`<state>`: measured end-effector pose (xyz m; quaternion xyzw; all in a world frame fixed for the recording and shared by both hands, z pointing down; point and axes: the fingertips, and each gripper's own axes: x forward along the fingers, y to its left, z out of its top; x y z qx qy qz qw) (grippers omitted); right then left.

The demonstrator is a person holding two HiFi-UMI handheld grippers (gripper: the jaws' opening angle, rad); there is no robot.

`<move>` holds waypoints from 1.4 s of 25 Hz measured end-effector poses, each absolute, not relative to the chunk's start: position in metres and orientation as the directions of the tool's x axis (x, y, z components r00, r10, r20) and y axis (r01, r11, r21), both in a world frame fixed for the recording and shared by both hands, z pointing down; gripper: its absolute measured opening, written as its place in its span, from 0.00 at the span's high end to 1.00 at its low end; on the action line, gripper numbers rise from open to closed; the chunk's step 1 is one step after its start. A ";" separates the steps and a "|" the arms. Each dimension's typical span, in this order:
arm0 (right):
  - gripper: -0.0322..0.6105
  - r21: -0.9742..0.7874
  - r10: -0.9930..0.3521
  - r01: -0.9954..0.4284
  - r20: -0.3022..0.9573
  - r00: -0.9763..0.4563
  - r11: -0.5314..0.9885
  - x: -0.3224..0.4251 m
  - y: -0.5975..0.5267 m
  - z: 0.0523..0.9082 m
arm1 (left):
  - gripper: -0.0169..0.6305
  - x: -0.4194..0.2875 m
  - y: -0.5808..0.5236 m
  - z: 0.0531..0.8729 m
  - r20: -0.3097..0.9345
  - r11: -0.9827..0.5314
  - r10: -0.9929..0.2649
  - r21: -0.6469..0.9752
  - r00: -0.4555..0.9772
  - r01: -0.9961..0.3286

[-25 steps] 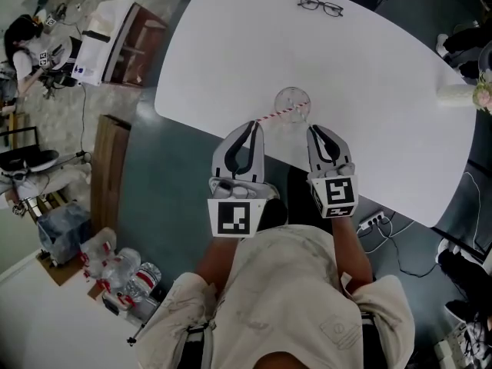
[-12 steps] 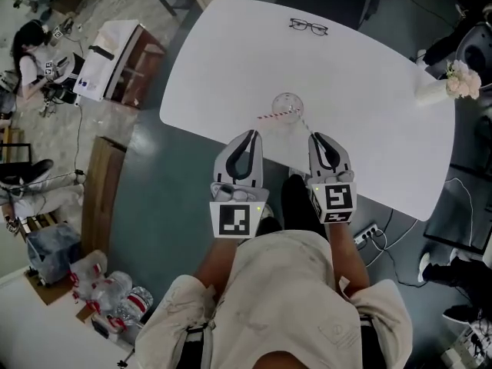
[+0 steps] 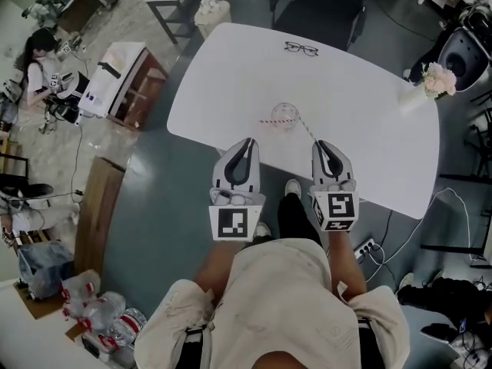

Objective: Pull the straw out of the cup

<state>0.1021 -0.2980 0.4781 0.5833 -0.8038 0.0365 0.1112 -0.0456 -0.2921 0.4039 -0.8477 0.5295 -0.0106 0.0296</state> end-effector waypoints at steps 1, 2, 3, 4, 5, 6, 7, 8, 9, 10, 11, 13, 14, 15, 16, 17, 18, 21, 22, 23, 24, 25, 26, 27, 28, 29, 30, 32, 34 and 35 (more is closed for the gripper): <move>0.91 0.075 -0.936 -0.948 0.205 -0.288 0.308 0.104 -0.294 0.470 | 0.95 -0.047 -0.288 0.400 -0.017 -0.437 -0.899 -0.063 0.438 -0.897; 0.91 0.080 -0.942 -0.951 0.186 -0.280 0.299 0.105 -0.291 0.460 | 0.95 -0.049 -0.285 0.395 -0.028 -0.436 -0.898 -0.067 0.439 -0.897; 0.91 0.086 -0.947 -0.953 0.165 -0.274 0.290 0.107 -0.288 0.450 | 0.95 -0.051 -0.283 0.388 -0.045 -0.435 -0.897 -0.072 0.439 -0.897; 0.91 0.091 -0.953 -0.955 0.144 -0.268 0.282 0.108 -0.285 0.440 | 0.95 -0.053 -0.280 0.382 -0.063 -0.433 -0.897 -0.077 0.438 -0.898; 0.91 0.095 -0.957 -0.957 0.121 -0.262 0.274 0.109 -0.282 0.429 | 0.95 -0.055 -0.278 0.377 -0.076 -0.430 -0.897 -0.084 0.436 -0.899; 0.91 0.101 -0.962 -0.959 0.098 -0.256 0.266 0.109 -0.279 0.418 | 0.95 -0.058 -0.275 0.371 -0.089 -0.427 -0.896 -0.090 0.434 -0.900; 0.91 0.107 -0.965 -0.960 0.075 -0.251 0.258 0.110 -0.275 0.406 | 0.95 -0.061 -0.271 0.365 -0.102 -0.424 -0.896 -0.094 0.432 -0.901; 0.91 0.113 -0.968 -0.961 0.052 -0.247 0.251 0.110 -0.271 0.395 | 0.95 -0.064 -0.268 0.360 -0.116 -0.420 -0.896 -0.100 0.430 -0.902; 0.91 0.117 -0.970 -0.963 0.028 -0.243 0.245 0.109 -0.267 0.384 | 0.95 -0.067 -0.265 0.355 -0.127 -0.417 -0.895 -0.107 0.428 -0.903; 0.91 0.120 -0.971 -0.964 0.002 -0.240 0.239 0.109 -0.263 0.373 | 0.95 -0.070 -0.262 0.350 -0.137 -0.413 -0.894 -0.112 0.426 -0.904; 0.91 0.123 -0.971 -0.965 -0.024 -0.238 0.233 0.108 -0.259 0.363 | 0.95 -0.073 -0.259 0.345 -0.144 -0.410 -0.894 -0.114 0.423 -0.905; 0.91 0.131 -0.969 -0.966 -0.075 -0.234 0.223 0.105 -0.251 0.344 | 0.95 -0.079 -0.254 0.337 -0.162 -0.404 -0.894 -0.117 0.418 -0.907; 0.91 0.137 -0.968 -0.966 -0.099 -0.232 0.218 0.103 -0.247 0.335 | 0.95 -0.082 -0.251 0.333 -0.171 -0.402 -0.892 -0.117 0.417 -0.908; 0.91 0.144 -0.966 -0.966 -0.120 -0.230 0.213 0.102 -0.243 0.329 | 0.95 -0.084 -0.248 0.329 -0.180 -0.402 -0.891 -0.117 0.417 -0.908; 0.91 0.150 -0.964 -0.967 -0.138 -0.228 0.207 0.101 -0.240 0.323 | 0.95 -0.086 -0.246 0.326 -0.188 -0.401 -0.889 -0.122 0.418 -0.908; 0.91 0.154 -0.962 -0.967 -0.152 -0.225 0.202 0.100 -0.237 0.318 | 0.95 -0.087 -0.244 0.323 -0.193 -0.401 -0.887 -0.129 0.419 -0.907; 0.91 0.157 -0.961 -0.968 -0.163 -0.222 0.197 0.100 -0.235 0.313 | 0.95 -0.088 -0.242 0.321 -0.197 -0.400 -0.886 -0.135 0.420 -0.907; 0.91 0.159 -0.958 -0.970 -0.188 -0.215 0.186 0.102 -0.229 0.303 | 0.95 -0.088 -0.239 0.313 -0.216 -0.397 -0.879 -0.156 0.424 -0.904; 0.91 0.161 -0.958 -0.970 -0.194 -0.212 0.182 0.102 -0.227 0.301 | 0.95 -0.089 -0.238 0.311 -0.222 -0.398 -0.878 -0.159 0.425 -0.904; 0.91 0.162 -0.958 -0.971 -0.199 -0.209 0.178 0.102 -0.225 0.299 | 0.95 -0.089 -0.237 0.310 -0.223 -0.399 -0.877 -0.159 0.426 -0.903; 0.91 0.163 -0.958 -0.971 -0.202 -0.205 0.174 0.102 -0.224 0.297 | 0.95 -0.090 -0.235 0.310 -0.221 -0.400 -0.877 -0.155 0.427 -0.903; 0.91 0.164 -0.958 -0.972 -0.205 -0.202 0.170 0.102 -0.223 0.296 | 0.95 -0.091 -0.235 0.310 -0.218 -0.402 -0.878 -0.150 0.427 -0.903; 0.91 0.165 -0.957 -0.972 -0.208 -0.200 0.167 0.101 -0.222 0.295 | 0.95 -0.092 -0.234 0.309 -0.218 -0.403 -0.878 -0.146 0.427 -0.904; 0.91 0.166 -0.957 -0.972 -0.211 -0.199 0.166 0.100 -0.222 0.293 | 0.95 -0.093 -0.235 0.308 -0.221 -0.402 -0.877 -0.148 0.427 -0.903; 0.91 0.168 -0.956 -0.972 -0.214 -0.200 0.165 0.099 -0.222 0.292 | 0.95 -0.094 -0.235 0.307 -0.226 -0.401 -0.875 -0.155 0.428 -0.903; 0.91 0.170 -0.956 -0.971 -0.216 -0.201 0.165 0.097 -0.221 0.291 | 0.95 -0.095 -0.235 0.305 -0.233 -0.401 -0.873 -0.162 0.430 -0.902; 0.91 0.173 -0.955 -0.971 -0.218 -0.201 0.165 0.096 -0.221 0.289 | 0.95 -0.096 -0.235 0.303 -0.238 -0.401 -0.870 -0.165 0.431 -0.901; 0.91 0.178 -0.954 -0.970 -0.223 -0.201 0.163 0.094 -0.219 0.287 | 0.95 -0.098 -0.235 0.301 -0.248 -0.401 -0.866 -0.171 0.434 -0.900; 0.91 0.182 -0.953 -0.970 -0.226 -0.202 0.162 0.092 -0.217 0.286 | 0.95 -0.100 -0.234 0.301 -0.249 -0.401 -0.866 -0.173 0.434 -0.899; 0.91 0.184 -0.953 -0.969 -0.226 -0.204 0.164 0.091 -0.217 0.286 | 0.95 -0.101 -0.234 0.302 -0.246 -0.401 -0.867 -0.168 0.432 -0.901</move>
